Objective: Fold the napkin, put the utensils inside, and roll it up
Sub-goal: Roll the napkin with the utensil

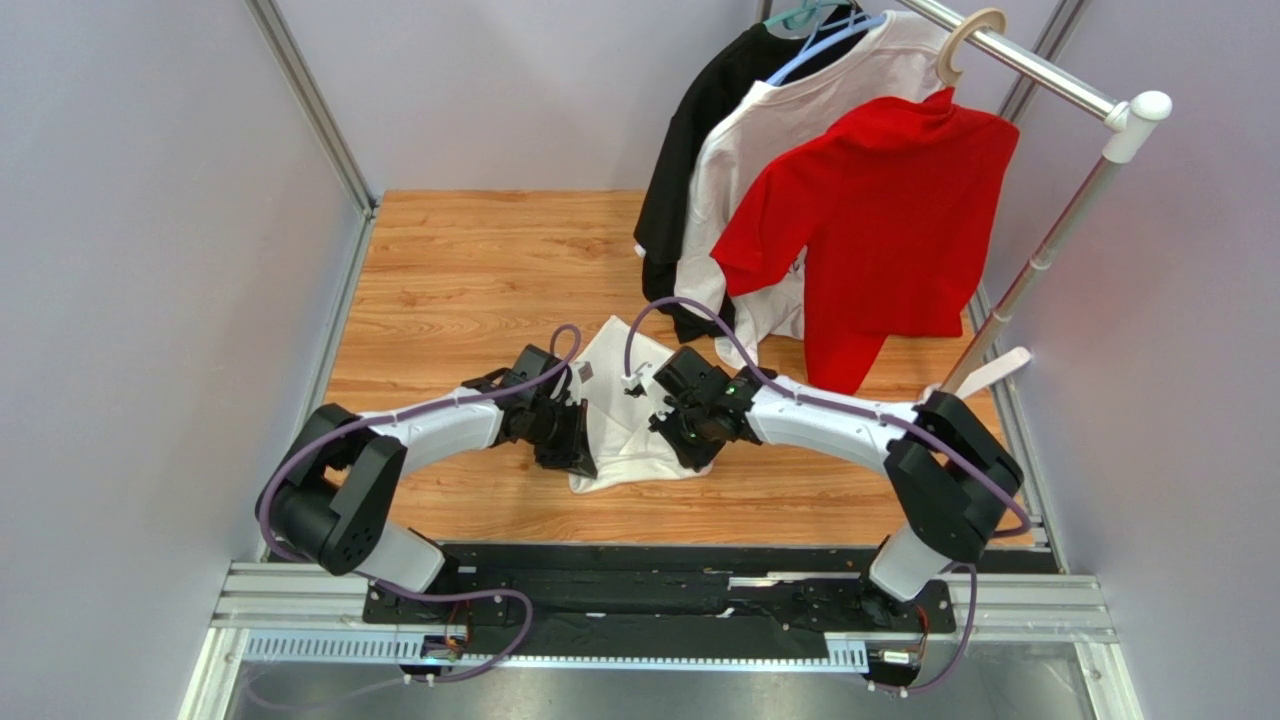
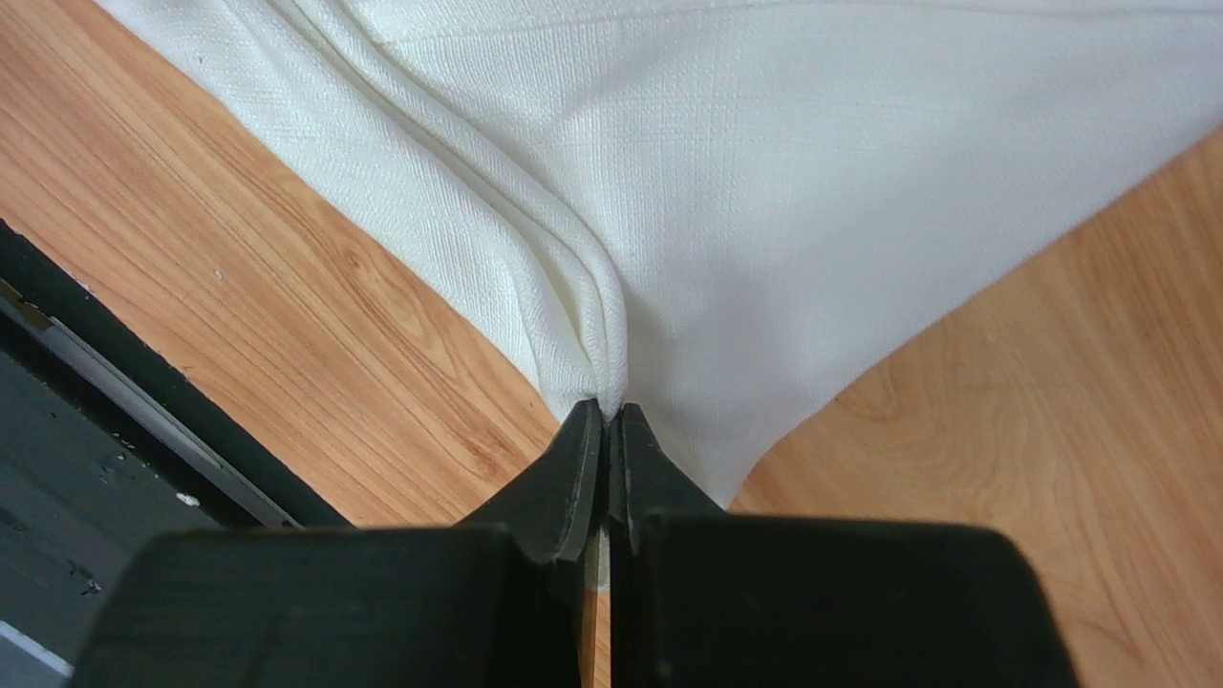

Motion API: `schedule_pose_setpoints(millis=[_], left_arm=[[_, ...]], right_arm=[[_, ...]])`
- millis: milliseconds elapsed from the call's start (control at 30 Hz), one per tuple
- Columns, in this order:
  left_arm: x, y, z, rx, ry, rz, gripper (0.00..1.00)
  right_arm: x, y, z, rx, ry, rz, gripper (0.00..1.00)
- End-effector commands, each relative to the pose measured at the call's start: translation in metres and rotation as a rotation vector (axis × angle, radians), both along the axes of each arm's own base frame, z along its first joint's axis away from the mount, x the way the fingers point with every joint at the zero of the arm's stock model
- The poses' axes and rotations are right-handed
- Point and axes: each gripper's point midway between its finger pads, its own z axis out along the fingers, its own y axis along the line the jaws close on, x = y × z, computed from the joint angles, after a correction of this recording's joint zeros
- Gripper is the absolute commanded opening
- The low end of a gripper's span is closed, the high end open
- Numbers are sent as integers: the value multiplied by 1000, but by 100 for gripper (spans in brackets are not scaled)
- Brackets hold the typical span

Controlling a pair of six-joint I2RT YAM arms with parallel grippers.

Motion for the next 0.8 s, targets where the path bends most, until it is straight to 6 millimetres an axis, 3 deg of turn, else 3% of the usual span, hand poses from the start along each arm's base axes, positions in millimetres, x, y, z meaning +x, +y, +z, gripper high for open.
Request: schedule_pose_setpoints(millis=[0,133,500,667,767], left_arm=[[-20,31,-31,157,69,4,0],[-20,31,-31,159,69,4,0],[-22,32,-32,163,76,4,0],[-23,33,-31,165,75,6,0],[-22,31,-28,148,66,3,0]], right_arm=[[3,17,0,30,81,65,0],[10,14,-15,9,141,49,0],[26,-3,-28,18,239,-9,0],[32,-18,-28,-2,233,-50,0],[33,-17,-21,20,223,-46,0]])
